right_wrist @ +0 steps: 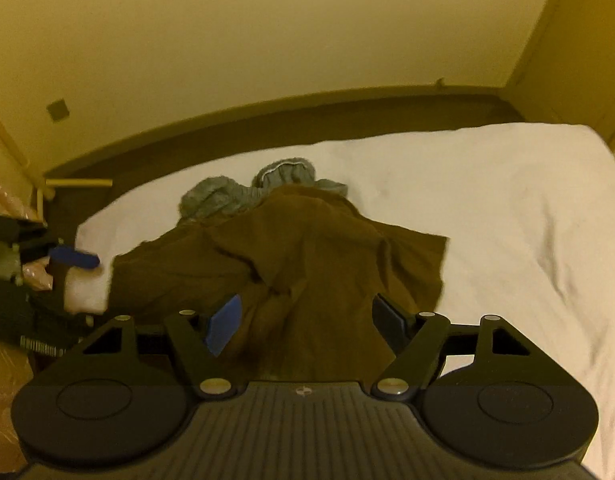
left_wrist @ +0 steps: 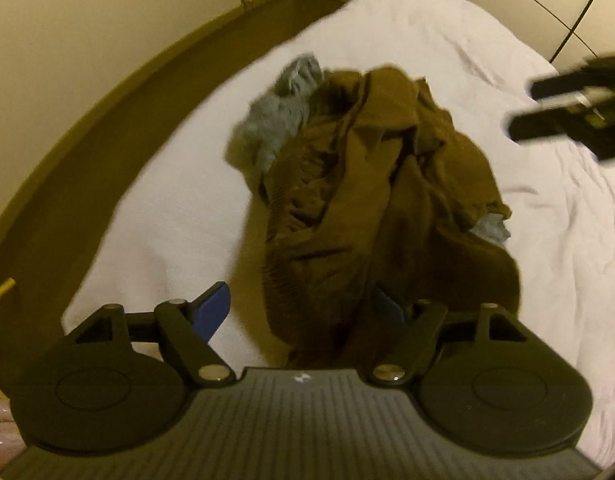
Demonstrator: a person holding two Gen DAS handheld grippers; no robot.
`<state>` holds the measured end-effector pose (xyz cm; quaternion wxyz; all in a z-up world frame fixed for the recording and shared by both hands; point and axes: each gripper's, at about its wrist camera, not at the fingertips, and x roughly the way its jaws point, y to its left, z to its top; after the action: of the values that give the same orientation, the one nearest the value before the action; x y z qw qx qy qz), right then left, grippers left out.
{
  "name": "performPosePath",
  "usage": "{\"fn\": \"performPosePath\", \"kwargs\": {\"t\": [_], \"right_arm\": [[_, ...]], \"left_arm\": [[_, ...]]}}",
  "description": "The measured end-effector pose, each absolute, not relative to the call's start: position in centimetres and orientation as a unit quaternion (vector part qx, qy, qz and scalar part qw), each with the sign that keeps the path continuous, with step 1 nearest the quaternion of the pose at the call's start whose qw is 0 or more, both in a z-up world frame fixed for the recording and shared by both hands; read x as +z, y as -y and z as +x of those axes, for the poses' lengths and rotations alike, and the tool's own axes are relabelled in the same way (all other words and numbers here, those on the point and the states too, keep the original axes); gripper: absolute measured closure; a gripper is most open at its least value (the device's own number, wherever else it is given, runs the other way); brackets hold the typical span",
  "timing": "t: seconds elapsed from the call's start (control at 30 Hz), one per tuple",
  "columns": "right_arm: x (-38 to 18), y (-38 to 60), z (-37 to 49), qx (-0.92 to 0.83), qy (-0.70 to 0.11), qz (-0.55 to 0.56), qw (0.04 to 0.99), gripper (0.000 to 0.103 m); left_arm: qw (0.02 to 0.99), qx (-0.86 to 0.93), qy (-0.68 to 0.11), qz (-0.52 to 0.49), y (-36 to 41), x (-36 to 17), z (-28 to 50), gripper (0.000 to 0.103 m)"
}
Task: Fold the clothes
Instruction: 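Lower the left tool onto the brown shorts and close on the waistband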
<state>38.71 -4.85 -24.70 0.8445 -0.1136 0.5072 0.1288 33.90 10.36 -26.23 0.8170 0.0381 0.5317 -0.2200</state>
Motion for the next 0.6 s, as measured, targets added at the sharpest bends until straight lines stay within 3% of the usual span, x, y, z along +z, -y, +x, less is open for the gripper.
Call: {"fn": "performPosePath", "kwargs": {"t": [0.07, 0.1, 0.23, 0.3, 0.33, 0.37, 0.43, 0.6], "right_arm": [[-26.4, 4.6, 41.3, 0.138, -0.516, -0.104, 0.839, 0.029], [-27.0, 4.6, 42.4, 0.144, -0.519, -0.095, 0.837, 0.029], [-29.8, 4.5, 46.0, 0.16, -0.539, -0.048, 0.826, 0.032], [-31.0, 4.8, 46.8, 0.171, -0.554, -0.024, 0.815, 0.051], [-31.3, 5.1, 47.0, 0.181, -0.559, -0.009, 0.809, 0.073], [-31.1, 5.3, 46.6, 0.188, -0.557, -0.012, 0.809, 0.089], [-29.8, 6.0, 44.9, 0.192, -0.541, -0.033, 0.818, 0.096], [-28.3, 12.2, 37.7, 0.125, -0.551, -0.017, 0.825, 0.098]], "left_arm": [[0.806, -0.233, -0.542, 0.041, -9.7, -27.2, 34.1, 0.082], [0.808, -0.238, -0.538, 0.048, -9.4, -27.1, 33.8, 0.086], [0.832, -0.251, -0.488, 0.079, -8.3, -24.8, 31.2, 0.091], [0.84, -0.261, -0.468, 0.085, -7.9, -23.7, 29.8, 0.091], [0.844, -0.263, -0.459, 0.092, -7.5, -23.2, 29.1, 0.091], [0.846, -0.263, -0.452, 0.098, -7.1, -22.8, 28.6, 0.091], [0.851, -0.264, -0.441, 0.109, -6.0, -21.9, 27.8, 0.091], [0.855, -0.295, -0.405, 0.132, -2.6, -19.5, 26.1, 0.091]]}}
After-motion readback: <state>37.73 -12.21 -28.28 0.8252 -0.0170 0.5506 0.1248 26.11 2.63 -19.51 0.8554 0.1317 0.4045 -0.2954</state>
